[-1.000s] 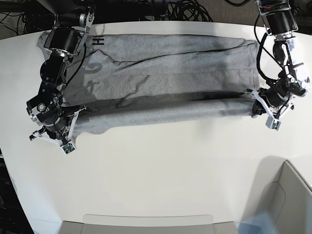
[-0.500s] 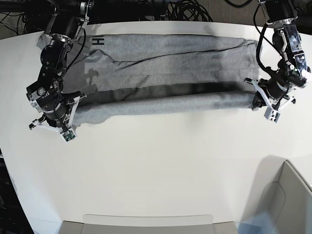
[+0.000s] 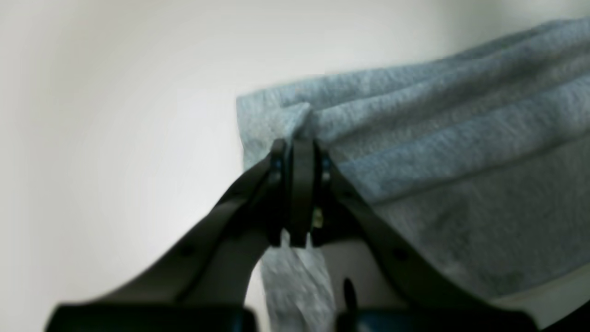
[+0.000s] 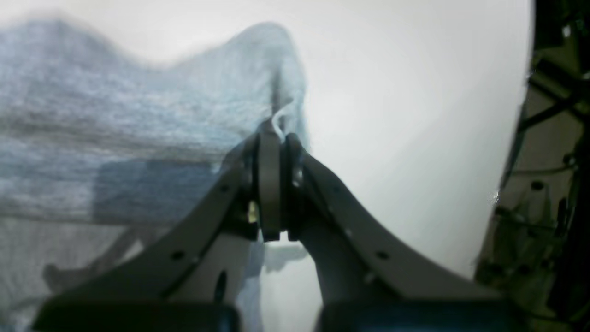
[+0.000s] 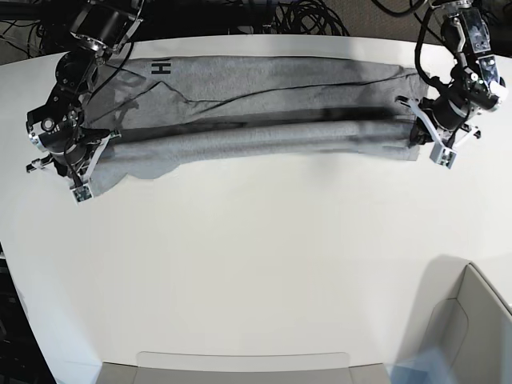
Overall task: Fold the T-shirt properly
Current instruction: 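Lift the hem with both grippers and fold it over toward the collar, then lower the folded hem onto the shirt and adjust with both grippers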
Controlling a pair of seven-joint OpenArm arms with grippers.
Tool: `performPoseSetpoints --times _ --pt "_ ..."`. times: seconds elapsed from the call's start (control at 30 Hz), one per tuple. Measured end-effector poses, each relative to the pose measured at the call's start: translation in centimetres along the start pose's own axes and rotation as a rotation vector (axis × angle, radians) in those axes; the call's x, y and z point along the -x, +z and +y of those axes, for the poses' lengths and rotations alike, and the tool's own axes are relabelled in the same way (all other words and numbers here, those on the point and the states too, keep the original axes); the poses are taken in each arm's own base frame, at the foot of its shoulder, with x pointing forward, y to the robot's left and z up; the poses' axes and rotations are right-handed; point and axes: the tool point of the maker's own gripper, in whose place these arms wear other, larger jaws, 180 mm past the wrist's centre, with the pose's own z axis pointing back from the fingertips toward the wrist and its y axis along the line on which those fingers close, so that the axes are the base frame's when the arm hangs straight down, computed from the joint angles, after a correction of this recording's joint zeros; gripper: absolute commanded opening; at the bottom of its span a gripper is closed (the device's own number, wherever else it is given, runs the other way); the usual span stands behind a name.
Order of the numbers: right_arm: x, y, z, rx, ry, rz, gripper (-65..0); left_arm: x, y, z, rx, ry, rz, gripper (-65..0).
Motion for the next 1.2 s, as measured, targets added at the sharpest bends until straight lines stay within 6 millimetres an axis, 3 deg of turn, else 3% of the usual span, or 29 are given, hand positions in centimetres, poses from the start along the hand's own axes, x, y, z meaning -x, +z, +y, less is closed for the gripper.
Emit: performPoseSetpoints --times 0.43,0.93,1.0,1.1,1.2 --pt "1.5 1.6 1.8 0.000 0.008 0.007 -65.0 3.8 0.0 -1.7 0.029 0.031 0.088 -65.0" --pt "2.9 1.6 2.2 -0.008 0.016 0.041 -65.0 5.5 0.4 -2.1 0.038 0.038 0.117 -65.0" --pt "3.1 1.6 2.4 -0.013 0.018 0.045 -64.5 5.9 0.4 -2.2 0.040 0.037 0.129 -58.9" --pt "3.3 1.6 2.4 -0.010 0.021 0.052 -55.7 5.3 0.9 -2.2 0.025 0.011 0.126 -49.0" --pt "3.5 1.6 2.2 -0.004 0.024 0.063 -46.1 3.6 1.7 -2.4 0.009 -0.006 0.067 -43.0"
